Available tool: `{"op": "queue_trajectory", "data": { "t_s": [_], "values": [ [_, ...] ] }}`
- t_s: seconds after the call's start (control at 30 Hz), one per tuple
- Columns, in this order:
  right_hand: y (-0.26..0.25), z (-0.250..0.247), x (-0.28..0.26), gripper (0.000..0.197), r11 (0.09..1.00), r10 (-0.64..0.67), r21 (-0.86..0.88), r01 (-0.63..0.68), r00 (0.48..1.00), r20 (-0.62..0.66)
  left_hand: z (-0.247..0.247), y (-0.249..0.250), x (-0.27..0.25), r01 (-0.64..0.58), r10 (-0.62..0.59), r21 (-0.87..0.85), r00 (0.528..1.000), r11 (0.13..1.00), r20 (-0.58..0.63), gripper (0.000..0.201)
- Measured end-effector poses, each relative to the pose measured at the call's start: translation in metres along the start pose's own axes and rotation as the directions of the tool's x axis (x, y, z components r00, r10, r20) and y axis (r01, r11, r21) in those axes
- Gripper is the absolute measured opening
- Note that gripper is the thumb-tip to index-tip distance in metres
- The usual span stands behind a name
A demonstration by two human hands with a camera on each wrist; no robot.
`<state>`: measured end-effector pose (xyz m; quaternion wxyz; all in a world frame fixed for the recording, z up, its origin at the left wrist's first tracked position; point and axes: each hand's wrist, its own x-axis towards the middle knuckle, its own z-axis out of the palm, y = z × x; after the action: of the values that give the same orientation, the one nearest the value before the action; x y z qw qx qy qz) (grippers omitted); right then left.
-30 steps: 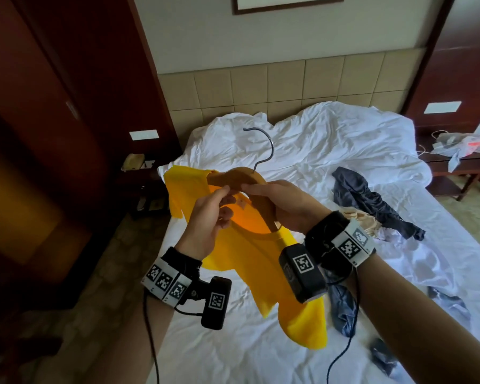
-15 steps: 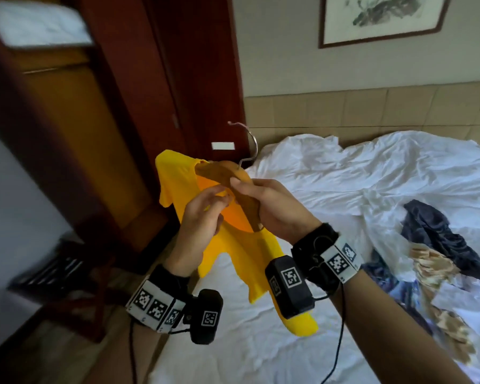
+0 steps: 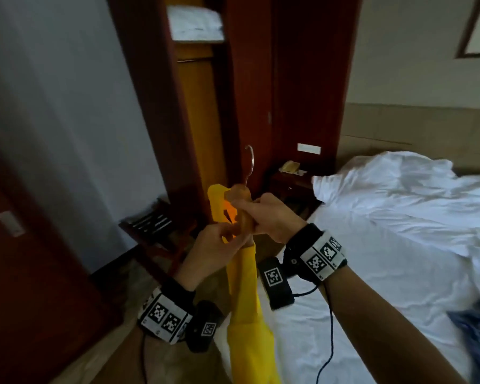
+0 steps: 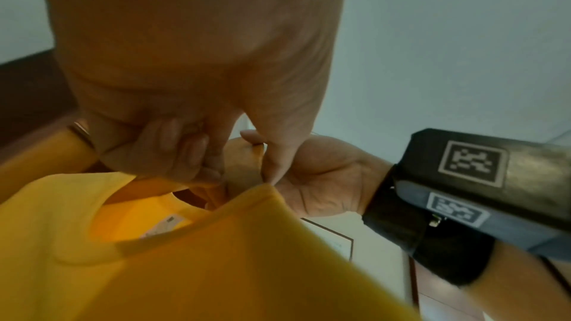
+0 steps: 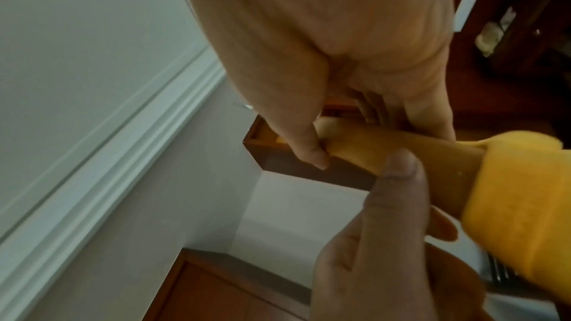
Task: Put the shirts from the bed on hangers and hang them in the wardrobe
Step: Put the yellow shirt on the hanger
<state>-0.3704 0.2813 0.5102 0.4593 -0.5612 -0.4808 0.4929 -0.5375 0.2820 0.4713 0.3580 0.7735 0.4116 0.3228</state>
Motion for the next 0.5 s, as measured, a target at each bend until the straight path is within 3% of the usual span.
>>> {"op": "queue_trajectory", "data": {
  "t_s": [0.1, 0.33, 0.47, 0.5],
  "values": [
    [-0.007, 0.075, 0.022, 0.048, 1.0, 0.014, 0.003, -0.014, 0.999, 0.037, -0.062, -0.043, -0.021, 0.057, -0.058, -0.025, 0.998, 0.998, -0.032, 0.043],
    [-0.032, 0.271, 0.077, 0.059, 0.997, -0.08, 0.019, 0.078, 0.969, 0.233, -0.23, -0.139, -0.072, 0.076, -0.083, -0.051, 0.983, 0.996, -0.166, 0.036],
    [-0.039, 0.371, 0.107, 0.027, 0.993, -0.115, 0.028, 0.114, 0.902, 0.416, -0.309, -0.186, -0.1, 0.11, -0.12, -0.051, 0.948, 0.993, -0.295, 0.031],
    [-0.042, 0.398, 0.118, 0.028, 0.991, -0.128, 0.014, 0.136, 0.883, 0.452, -0.329, -0.198, -0.107, 0.116, -0.125, -0.048, 0.934, 0.992, -0.334, 0.029]
  ]
}}
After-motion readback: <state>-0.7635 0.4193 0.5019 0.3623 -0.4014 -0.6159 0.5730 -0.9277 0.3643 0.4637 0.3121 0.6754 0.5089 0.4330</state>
